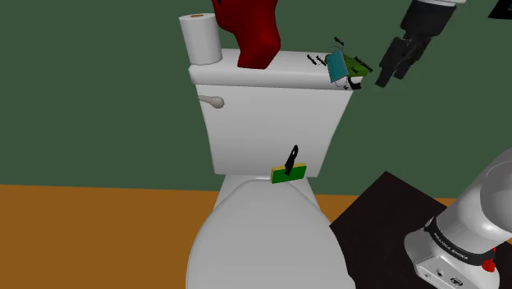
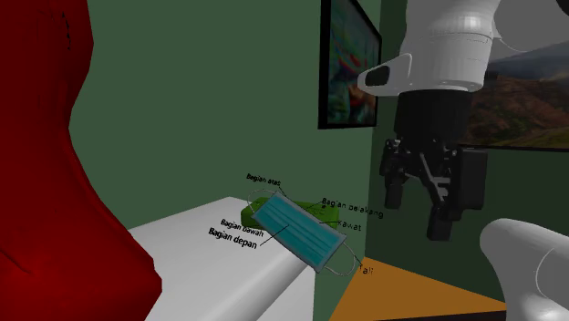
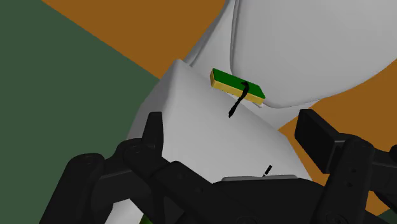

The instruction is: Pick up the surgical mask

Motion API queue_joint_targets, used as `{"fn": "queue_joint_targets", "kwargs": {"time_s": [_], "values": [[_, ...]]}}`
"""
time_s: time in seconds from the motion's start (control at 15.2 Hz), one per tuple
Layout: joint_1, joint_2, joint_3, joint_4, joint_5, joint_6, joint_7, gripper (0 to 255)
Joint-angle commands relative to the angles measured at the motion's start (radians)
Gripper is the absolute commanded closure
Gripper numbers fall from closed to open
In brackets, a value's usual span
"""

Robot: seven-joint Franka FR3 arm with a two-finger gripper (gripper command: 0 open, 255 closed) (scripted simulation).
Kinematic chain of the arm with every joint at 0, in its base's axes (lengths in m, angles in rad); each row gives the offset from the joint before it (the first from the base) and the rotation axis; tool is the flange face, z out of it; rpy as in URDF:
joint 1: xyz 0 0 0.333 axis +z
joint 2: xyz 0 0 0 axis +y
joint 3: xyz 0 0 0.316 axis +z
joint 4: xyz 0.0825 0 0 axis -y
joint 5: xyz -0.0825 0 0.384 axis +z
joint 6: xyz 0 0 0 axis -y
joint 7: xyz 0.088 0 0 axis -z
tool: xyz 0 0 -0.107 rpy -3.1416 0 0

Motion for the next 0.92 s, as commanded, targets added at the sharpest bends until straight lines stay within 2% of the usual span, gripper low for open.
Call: {"fn": "queue_joint_targets", "kwargs": {"time_s": [0.0,0.4,0.86], "values": [[0.0,0.0,0.0,0.0,0.0,0.0,0.0,0],[-0.042,0.256,-0.034,0.254,0.053,-0.023,0.076,0],[-0.08,0.545,-0.091,0.592,0.127,-0.102,0.159,0]]}}
